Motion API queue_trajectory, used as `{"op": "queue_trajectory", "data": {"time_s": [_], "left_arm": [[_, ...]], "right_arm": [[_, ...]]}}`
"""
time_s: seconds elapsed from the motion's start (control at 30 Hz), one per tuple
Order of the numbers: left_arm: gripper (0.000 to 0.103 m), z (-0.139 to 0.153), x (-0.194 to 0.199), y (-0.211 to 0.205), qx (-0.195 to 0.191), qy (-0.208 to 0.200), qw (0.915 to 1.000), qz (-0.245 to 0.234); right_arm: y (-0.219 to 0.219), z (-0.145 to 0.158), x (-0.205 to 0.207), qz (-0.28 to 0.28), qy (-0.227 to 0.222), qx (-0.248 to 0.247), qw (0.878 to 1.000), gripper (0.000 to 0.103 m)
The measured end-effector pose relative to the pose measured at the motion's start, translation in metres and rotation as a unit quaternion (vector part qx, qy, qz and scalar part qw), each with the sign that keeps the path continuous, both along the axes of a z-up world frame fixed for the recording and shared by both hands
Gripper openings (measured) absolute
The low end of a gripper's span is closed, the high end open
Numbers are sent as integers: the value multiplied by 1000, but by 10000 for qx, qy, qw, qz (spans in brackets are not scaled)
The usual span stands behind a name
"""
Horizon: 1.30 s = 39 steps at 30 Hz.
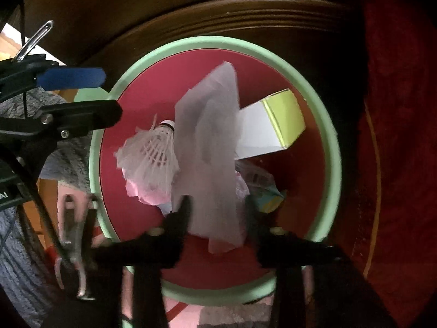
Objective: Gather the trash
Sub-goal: 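Open both grippers to drop the shuttlecock and plastic bag into the bin, then move both grippers back up to the nightstand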
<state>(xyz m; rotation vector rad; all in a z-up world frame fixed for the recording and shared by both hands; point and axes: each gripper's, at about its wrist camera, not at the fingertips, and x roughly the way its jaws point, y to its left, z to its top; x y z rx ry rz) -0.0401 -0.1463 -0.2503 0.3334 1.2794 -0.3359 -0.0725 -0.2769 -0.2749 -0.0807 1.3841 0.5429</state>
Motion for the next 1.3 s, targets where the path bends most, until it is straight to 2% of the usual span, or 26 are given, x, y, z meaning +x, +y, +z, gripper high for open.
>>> {"op": "queue_trajectory", "data": {"time_s": [0.07,0.13,0.33,0.47,0.6,0.83,0.93,1.03,1.13,1.23,1.3], "left_arm": [[49,5,-1,3,-77,5,10000,28],[49,11,-3,5,-119,-15,9999,28],[50,40,-8,4,-181,-256,9993,-180],[52,58,-12,6,-227,-415,9985,-288],[52,64,-10,13,-314,-336,9988,-177],[52,72,-6,21,-407,-303,9987,-51],[52,84,-11,21,-421,-410,9982,-123],[52,97,-16,19,-478,-485,9974,-238],[52,118,-24,18,-553,-617,9960,-339],[53,138,-30,20,-806,-732,9934,-350],[53,155,-34,22,-942,-845,9913,-358]], "right_arm": [[-2,5,0,18,34,115,9999,65],[-4,10,0,20,117,262,9996,68],[-3,35,-1,128,71,362,9992,71],[-2,57,-5,320,-110,370,9987,71],[8,62,-13,535,-1,455,9975,78],[-5,61,-15,392,210,557,9975,78],[-8,69,-15,453,-64,281,9986,78],[-13,84,-17,582,-202,328,9976,78],[-10,106,-24,969,-422,318,9939,78],[-5,131,-38,1572,-800,269,9840,78],[-2,149,-48,1999,-1110,385,9727,78]]}}
